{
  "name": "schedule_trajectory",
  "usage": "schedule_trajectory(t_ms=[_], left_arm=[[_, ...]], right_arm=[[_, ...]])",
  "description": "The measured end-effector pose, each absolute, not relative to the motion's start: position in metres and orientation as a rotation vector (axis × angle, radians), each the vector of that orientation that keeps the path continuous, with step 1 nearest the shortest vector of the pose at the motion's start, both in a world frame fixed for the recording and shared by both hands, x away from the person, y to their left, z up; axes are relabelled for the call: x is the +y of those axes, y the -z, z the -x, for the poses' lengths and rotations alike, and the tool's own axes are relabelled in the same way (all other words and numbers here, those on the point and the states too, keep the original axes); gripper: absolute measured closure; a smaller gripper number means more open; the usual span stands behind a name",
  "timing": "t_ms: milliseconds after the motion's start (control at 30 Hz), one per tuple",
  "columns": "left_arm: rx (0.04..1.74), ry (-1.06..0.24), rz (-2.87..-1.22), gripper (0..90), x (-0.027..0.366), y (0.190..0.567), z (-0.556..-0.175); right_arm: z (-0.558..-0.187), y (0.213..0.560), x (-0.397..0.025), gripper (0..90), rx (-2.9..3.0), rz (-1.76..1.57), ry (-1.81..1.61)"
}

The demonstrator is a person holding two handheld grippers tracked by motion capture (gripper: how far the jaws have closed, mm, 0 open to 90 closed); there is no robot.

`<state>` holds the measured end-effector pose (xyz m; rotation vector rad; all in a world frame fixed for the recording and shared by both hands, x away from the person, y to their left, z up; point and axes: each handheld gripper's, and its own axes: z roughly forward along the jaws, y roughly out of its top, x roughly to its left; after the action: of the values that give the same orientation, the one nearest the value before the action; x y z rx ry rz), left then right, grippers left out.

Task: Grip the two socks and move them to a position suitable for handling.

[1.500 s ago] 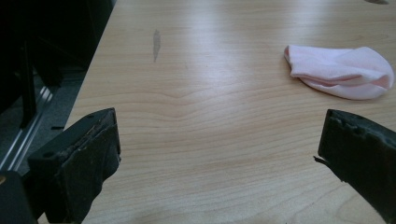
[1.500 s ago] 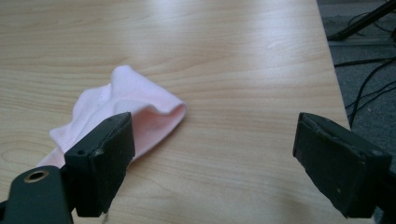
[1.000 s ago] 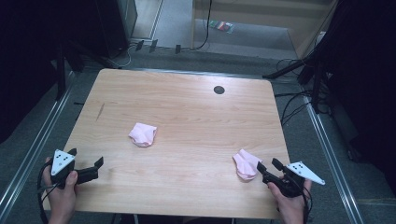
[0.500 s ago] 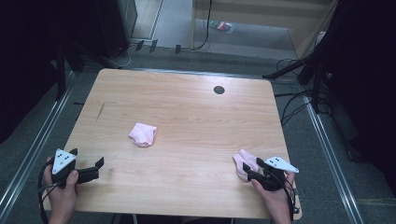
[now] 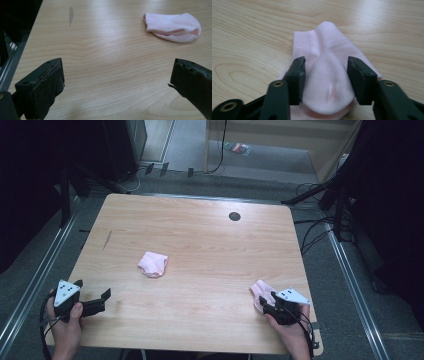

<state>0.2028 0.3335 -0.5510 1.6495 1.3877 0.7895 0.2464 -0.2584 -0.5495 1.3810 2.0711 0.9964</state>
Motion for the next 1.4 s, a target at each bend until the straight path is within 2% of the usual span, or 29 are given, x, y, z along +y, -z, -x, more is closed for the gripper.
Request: schedule_trajectory(t_ms=[33, 67, 100, 167, 300, 767, 1067, 1200, 1400], left_arm=[[1.383, -0.803, -1.666, 0.0, 0.332, 0.551, -0.204], [1.383, -0.803, -1.666, 0.0, 0.332, 0.551, -0.204], [1.375, -0.795, -1.696, 0.0, 0.329, 0.551, -0.206], [1.368, -0.79, -1.693, 0.0, 0.33, 0.551, -0.207], [1.412, -0.801, -1.52, 0.0, 0.34, 0.551, -0.202], [1.441, -0.696, -1.479, 0.0, 0.35, 0.552, -0.206], [1.455, -0.714, -1.54, 0.0, 0.345, 0.551, -0.209], [1.47, -0.764, -1.552, 0.0, 0.342, 0.551, -0.207], [1.484, -0.782, -1.552, 0.0, 0.341, 0.551, -0.208]], right_arm=[[-0.246, 0.55, -0.259, 60.9, 2.053, -1.391, -1.0], [-0.246, 0.55, -0.259, 60.9, 2.053, -1.391, -1.0], [-0.245, 0.55, -0.259, 68.7, 2.031, -1.412, -0.998], [-0.245, 0.55, -0.259, 71.2, 2.029, -1.406, -0.997], [-0.248, 0.549, -0.26, 77.8, 2.044, -1.415, -0.996], [-0.25, 0.549, -0.264, 82.2, 2.087, -1.378, -1.013], [-0.25, 0.549, -0.261, 82.4, 2.085, -1.351, -0.992], [-0.25, 0.547, -0.259, 82.6, 2.075, -1.37, -0.987], [-0.245, 0.531, -0.25, 82.9, 2.001, -1.383, -1.069]])
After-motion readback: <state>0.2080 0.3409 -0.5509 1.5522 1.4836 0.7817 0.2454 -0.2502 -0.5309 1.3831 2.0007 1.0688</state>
